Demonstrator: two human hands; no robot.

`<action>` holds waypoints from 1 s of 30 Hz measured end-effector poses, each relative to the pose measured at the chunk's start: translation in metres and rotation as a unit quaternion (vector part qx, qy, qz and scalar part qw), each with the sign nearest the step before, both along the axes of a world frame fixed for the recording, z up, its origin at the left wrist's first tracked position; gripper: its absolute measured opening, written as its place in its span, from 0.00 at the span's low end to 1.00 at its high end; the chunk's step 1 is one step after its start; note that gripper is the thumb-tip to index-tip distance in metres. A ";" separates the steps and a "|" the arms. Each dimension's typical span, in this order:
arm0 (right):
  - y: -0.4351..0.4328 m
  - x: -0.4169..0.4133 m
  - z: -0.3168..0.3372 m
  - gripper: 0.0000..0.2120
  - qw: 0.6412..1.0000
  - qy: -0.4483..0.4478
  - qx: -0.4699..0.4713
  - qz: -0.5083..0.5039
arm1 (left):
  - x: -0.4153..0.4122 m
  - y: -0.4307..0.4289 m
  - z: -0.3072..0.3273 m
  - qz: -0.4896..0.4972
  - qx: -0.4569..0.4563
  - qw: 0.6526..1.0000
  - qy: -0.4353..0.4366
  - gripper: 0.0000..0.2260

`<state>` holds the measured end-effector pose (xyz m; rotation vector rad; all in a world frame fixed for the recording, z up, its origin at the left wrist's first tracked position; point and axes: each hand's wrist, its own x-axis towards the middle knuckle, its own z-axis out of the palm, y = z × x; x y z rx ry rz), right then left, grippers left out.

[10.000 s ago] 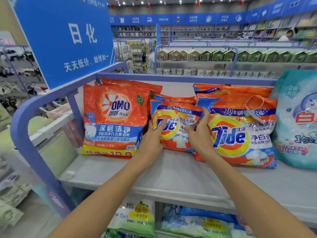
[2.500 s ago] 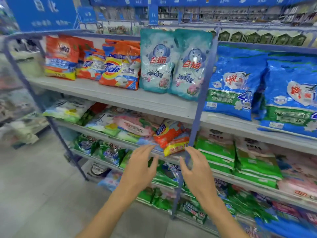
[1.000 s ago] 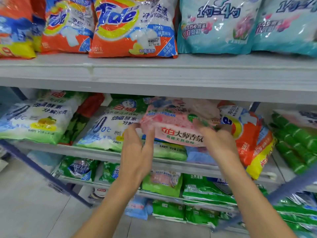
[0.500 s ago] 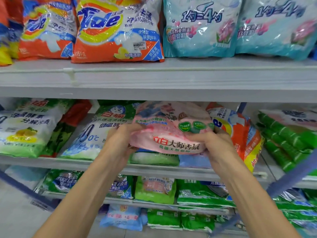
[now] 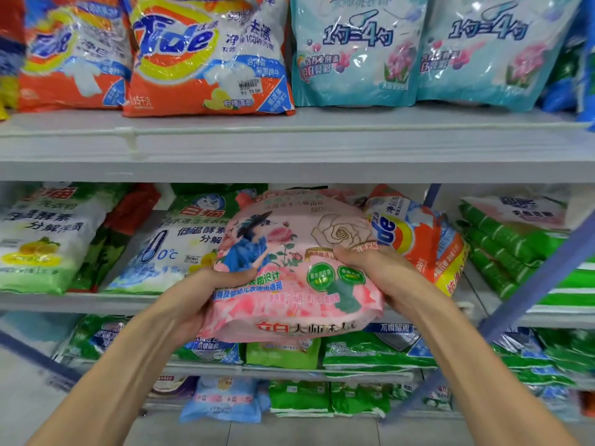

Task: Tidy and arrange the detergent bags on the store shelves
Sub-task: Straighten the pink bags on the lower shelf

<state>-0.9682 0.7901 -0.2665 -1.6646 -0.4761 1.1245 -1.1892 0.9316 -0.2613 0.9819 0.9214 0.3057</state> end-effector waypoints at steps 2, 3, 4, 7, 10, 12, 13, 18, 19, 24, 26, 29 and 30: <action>-0.006 -0.011 0.002 0.28 0.998 0.039 0.042 -0.027 | -0.012 -0.009 -0.002 -0.011 0.008 1.000 -0.025 0.21; -0.012 -0.015 0.000 0.19 0.994 0.074 0.077 -0.030 | -0.020 -0.011 -0.007 -0.018 0.004 0.999 -0.042 0.29; -0.020 -0.020 0.000 0.14 0.989 0.100 0.104 -0.037 | -0.027 -0.014 -0.011 -0.020 -0.015 0.998 -0.064 0.36; -0.045 -0.038 -0.003 0.18 0.969 0.161 0.184 -0.029 | -0.037 -0.030 -0.009 0.002 -0.074 0.991 -0.108 0.26; -0.069 -0.054 -0.012 0.32 0.962 0.197 0.185 -0.033 | -0.036 -0.048 -0.003 0.023 -0.093 0.990 -0.102 0.16; -0.088 -0.060 -0.017 0.38 0.956 0.216 0.194 -0.033 | -0.038 -0.058 -0.003 0.023 -0.097 0.990 -0.096 0.15; -0.098 -0.061 -0.018 0.39 0.953 0.222 0.201 -0.036 | -0.039 -0.064 -0.001 0.024 -0.104 0.989 -0.100 0.15; -0.157 -0.058 -0.008 0.26 0.949 0.221 0.222 -0.044 | -0.031 -0.106 0.003 -0.007 -0.084 0.991 -0.101 0.10; -0.170 -0.055 -0.004 0.29 0.947 0.216 0.230 -0.053 | -0.027 -0.117 0.005 -0.018 -0.074 0.992 -0.101 0.09; -0.231 -0.039 0.035 0.41 0.951 0.185 0.227 -0.100 | 0.001 -0.173 0.014 -0.056 -0.020 0.994 -0.096 0.13; -0.255 -0.034 0.042 0.38 0.973 0.121 0.167 -0.107 | 0.014 -0.194 0.013 -0.086 0.003 0.992 -0.093 0.25; -0.298 -0.026 0.038 0.33 0.975 0.055 0.131 -0.172 | 0.034 -0.232 0.021 -0.115 0.012 0.988 -0.107 0.16; -0.312 -0.023 0.037 0.32 0.973 0.045 0.134 -0.185 | 0.041 -0.246 0.026 -0.121 0.013 0.986 -0.111 0.15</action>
